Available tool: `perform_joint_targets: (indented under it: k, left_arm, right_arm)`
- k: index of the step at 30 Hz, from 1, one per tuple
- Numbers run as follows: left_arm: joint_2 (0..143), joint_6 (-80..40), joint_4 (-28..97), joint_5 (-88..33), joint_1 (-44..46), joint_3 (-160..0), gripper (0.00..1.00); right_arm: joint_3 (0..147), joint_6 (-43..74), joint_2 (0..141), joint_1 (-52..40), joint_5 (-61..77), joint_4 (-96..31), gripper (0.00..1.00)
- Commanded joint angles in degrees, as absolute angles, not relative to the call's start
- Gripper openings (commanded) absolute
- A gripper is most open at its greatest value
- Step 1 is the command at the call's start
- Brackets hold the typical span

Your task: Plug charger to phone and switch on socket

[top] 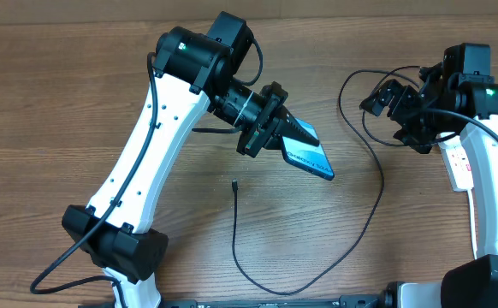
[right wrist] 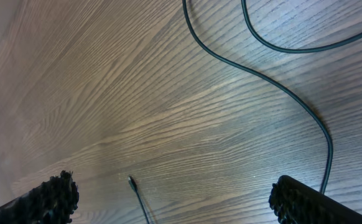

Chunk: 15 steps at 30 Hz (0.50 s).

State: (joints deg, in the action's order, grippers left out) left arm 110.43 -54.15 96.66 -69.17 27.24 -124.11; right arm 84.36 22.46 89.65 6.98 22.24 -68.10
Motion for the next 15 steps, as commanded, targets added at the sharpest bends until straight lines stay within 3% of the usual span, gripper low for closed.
perform_joint_targets:
  k: [1,8,15]
  left_arm:
    - [109.1,-54.7,96.8,-56.4,26.9,-124.6,0.04]
    - [109.1,-54.8,96.8,-29.2,26.9,-124.6,0.04]
    - [109.1,-48.1,91.6,-17.3,26.9,-124.6,0.04]
  right_arm:
    - [84.8,22.0,89.2,6.8,21.9,-67.8,1.0]
    - [84.8,22.0,89.2,6.8,21.9,-67.8,1.0]
    - [84.8,22.0,89.2,6.8,21.9,-67.8,1.0]
